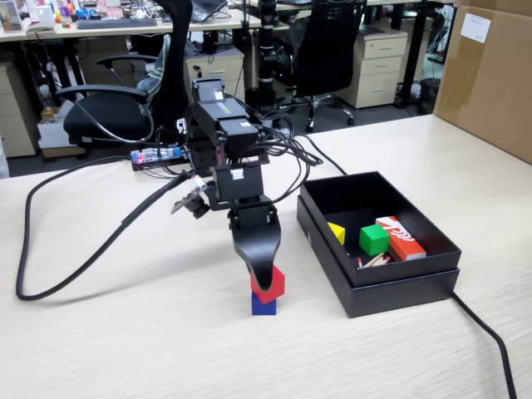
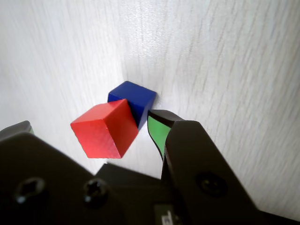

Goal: Put the red cube on top of the blue cube

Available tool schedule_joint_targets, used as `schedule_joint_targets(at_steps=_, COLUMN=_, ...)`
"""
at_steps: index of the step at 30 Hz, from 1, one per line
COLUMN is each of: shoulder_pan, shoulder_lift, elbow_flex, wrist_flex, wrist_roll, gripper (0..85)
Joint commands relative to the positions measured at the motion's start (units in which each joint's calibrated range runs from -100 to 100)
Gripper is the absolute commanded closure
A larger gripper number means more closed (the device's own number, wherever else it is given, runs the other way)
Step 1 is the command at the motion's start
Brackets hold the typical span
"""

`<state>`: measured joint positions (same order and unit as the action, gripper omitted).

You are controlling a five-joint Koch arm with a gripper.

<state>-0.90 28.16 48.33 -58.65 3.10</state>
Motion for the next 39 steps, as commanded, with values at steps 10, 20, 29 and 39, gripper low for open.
schedule_joint_targets(at_steps=10, shoulder_pan=1.1, shoulder_lift=-32.5, elbow_flex=-13.3, wrist_flex=1.8, wrist_roll=-1.2, gripper=36.6)
schedule_joint_targets(at_steps=20, shoulder_pan=1.5, shoulder_lift=-62.2, elbow_flex=-41.9, wrist_flex=3.5, wrist_roll=-3.3, gripper=35.8)
schedule_joint_targets(at_steps=29, shoulder_pan=2.2, shoulder_lift=-91.2, elbow_flex=-73.6, wrist_flex=10.9, wrist_roll=-3.3, gripper=36.6)
schedule_joint_targets(at_steps=39, shoulder_pan=2.1, shoulder_lift=-114.5, elbow_flex=-102.7, wrist_flex=27.3, wrist_roll=-2.6, gripper=36.8)
